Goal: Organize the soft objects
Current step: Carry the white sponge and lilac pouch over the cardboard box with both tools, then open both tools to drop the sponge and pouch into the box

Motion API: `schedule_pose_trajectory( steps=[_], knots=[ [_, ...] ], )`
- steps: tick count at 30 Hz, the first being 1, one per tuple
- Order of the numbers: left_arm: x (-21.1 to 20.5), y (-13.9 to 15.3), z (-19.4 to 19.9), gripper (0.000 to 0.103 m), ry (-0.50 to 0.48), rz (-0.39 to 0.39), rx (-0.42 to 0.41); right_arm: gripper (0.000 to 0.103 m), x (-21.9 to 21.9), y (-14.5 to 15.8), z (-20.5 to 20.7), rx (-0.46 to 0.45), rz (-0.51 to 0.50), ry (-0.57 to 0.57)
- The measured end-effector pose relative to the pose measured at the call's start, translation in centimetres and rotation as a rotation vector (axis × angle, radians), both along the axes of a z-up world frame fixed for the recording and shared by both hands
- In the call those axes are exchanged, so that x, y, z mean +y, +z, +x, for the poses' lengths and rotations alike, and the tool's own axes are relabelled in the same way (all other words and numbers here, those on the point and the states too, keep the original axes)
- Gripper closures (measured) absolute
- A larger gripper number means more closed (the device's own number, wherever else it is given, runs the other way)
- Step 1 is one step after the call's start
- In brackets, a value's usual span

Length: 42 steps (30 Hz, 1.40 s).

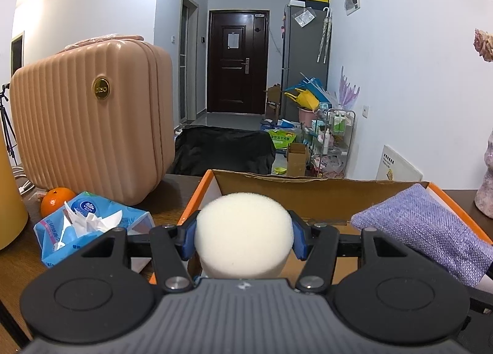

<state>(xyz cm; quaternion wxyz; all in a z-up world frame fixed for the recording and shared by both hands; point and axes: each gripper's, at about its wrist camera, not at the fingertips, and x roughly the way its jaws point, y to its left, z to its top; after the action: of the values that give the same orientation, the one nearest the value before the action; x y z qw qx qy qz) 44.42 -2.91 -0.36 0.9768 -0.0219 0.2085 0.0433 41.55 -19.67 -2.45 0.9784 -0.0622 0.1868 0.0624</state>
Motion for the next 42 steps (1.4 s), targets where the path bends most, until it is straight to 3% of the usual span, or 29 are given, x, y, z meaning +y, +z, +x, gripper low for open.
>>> schedule_pose_trajectory(
  steps=[7, 9, 11, 16, 19, 42],
  knots=[
    [0.2, -0.2, 0.3, 0.043, -0.011, -0.01, 0.012, 0.06, 0.0, -0.1, -0.1, 0.001, 0.003, 0.001],
    [0.3, -0.2, 0.3, 0.038, -0.013, -0.01, 0.015, 0.055, 0.0, -0.2, -0.1, 0.005, 0.0, 0.001],
    [0.3, -0.2, 0.2, 0.023, -0.007, -0.009, 0.01, 0.049, 0.0, -0.3, -0.2, 0.009, -0.002, -0.001],
    [0.3, -0.2, -0.2, 0.0, 0.007, -0.005, -0.01, 0.022, -0.3, -0.2, -0.2, 0.019, 0.024, -0.007],
    [0.4, -0.2, -0.2, 0.0, 0.007, -0.009, -0.01, 0.009, -0.5, -0.2, -0.1, 0.016, 0.039, -0.018],
    [1.1, -0.4, -0.9, 0.0, 0.017, -0.042, -0.001, 0.0, -0.6, -0.5, -0.9, -0.008, 0.05, -0.043]
  ],
)
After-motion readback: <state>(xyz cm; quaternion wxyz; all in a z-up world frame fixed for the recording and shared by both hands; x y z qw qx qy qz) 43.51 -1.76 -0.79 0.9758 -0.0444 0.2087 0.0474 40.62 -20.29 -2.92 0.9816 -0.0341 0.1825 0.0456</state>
